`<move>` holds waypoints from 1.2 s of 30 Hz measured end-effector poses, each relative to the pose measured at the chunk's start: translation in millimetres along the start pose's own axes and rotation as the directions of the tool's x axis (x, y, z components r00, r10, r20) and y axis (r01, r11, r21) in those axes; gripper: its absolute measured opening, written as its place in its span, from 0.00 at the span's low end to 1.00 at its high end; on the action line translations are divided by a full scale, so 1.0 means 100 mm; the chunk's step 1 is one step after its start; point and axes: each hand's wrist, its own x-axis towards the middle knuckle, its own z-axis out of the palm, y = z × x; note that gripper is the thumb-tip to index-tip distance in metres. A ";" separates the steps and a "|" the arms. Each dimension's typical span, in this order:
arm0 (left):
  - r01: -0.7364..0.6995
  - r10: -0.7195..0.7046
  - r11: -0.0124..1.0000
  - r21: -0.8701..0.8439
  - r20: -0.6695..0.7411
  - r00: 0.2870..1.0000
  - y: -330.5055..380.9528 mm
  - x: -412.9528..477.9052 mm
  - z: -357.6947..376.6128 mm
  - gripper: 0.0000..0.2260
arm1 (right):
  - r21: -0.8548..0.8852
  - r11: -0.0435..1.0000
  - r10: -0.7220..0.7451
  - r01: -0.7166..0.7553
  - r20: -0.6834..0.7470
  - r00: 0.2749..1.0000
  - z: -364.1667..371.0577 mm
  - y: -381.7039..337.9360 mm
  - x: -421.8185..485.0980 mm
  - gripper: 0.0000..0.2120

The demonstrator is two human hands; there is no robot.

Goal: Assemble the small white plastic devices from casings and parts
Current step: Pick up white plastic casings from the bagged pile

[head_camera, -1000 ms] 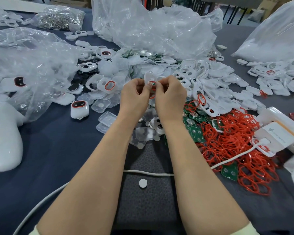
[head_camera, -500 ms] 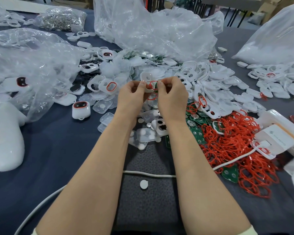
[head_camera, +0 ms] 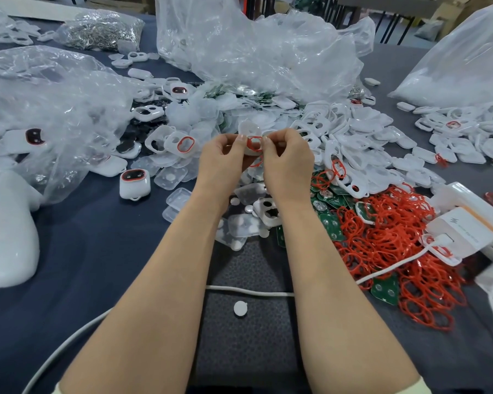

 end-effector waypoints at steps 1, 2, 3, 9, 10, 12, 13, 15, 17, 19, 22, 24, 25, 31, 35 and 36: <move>0.007 -0.007 1.000 -0.003 -0.004 1.000 0.00 0.00 0.00 0.06 | 0.000 1.000 -0.004 0.004 -0.002 1.000 0.00 0.00 0.00 0.05; 0.010 -0.010 1.000 -0.002 -0.005 1.000 0.00 0.00 0.00 0.06 | 0.002 1.000 -0.007 0.007 -0.004 1.000 0.00 0.00 0.00 0.05; 0.010 -0.010 1.000 -0.003 -0.004 1.000 0.00 0.00 -0.01 0.06 | 0.004 1.000 -0.009 0.009 -0.004 1.000 0.00 0.00 0.00 0.05; -0.011 0.011 1.000 0.008 0.006 1.000 0.00 0.00 0.00 0.06 | 0.002 1.000 -0.003 0.003 0.003 1.000 0.00 0.00 0.00 0.04; -0.017 0.017 1.000 0.015 0.009 1.000 -0.01 0.00 0.00 0.06 | 0.002 1.000 -0.004 0.004 0.003 1.000 0.00 0.00 0.00 0.04; -0.020 0.020 1.000 0.019 0.014 1.000 -0.01 0.00 -0.01 0.07 | 0.000 1.000 -0.007 0.007 0.007 1.000 0.00 0.00 0.00 0.04; -0.015 0.015 1.000 0.020 0.013 1.000 -0.01 0.00 -0.01 0.07 | -0.003 1.000 -0.010 0.010 0.011 1.000 0.00 0.00 0.00 0.04; -0.009 0.009 0.999 0.031 0.014 1.000 -0.01 0.00 -0.01 0.07 | -0.019 1.000 -0.013 0.014 0.020 1.000 0.00 0.01 0.00 0.04; -0.025 0.023 0.998 0.059 0.031 0.999 -0.01 0.00 -0.02 0.07 | -0.036 0.999 -0.006 0.007 0.027 1.000 0.00 0.01 0.00 0.04; -0.055 0.050 0.995 0.080 0.054 0.997 -0.02 -0.01 -0.02 0.07 | -0.034 0.999 0.005 -0.004 0.028 1.000 0.00 0.02 0.00 0.05; -0.099 0.091 0.985 0.144 0.060 0.994 -0.02 -0.01 -0.03 0.05 | -0.043 0.999 0.014 -0.013 0.026 1.000 0.01 0.00 0.00 0.05; -0.119 0.113 0.975 0.188 0.044 0.993 -0.02 -0.01 -0.02 0.06 | -0.049 0.999 0.024 -0.022 0.025 0.999 0.02 -0.01 -0.02 0.05; -0.124 0.119 0.973 0.195 0.040 0.992 -0.02 -0.02 -0.01 0.07 | -0.050 0.998 0.029 -0.028 0.022 0.999 0.03 -0.01 -0.02 0.05; -0.124 0.116 0.970 0.208 0.047 0.992 -0.01 -0.03 -0.02 0.06 | -0.047 0.998 0.041 -0.040 0.011 0.999 0.05 -0.02 -0.03 0.04; -0.130 0.120 0.961 0.244 0.054 0.991 -0.01 -0.03 -0.01 0.04 | -0.039 0.998 0.053 -0.052 0.029 0.998 0.05 -0.01 -0.03 0.04; -0.121 0.113 0.967 0.225 0.048 0.992 -0.01 -0.04 -0.01 0.03 | -0.037 0.998 0.051 -0.050 0.035 0.998 0.05 0.00 -0.04 0.04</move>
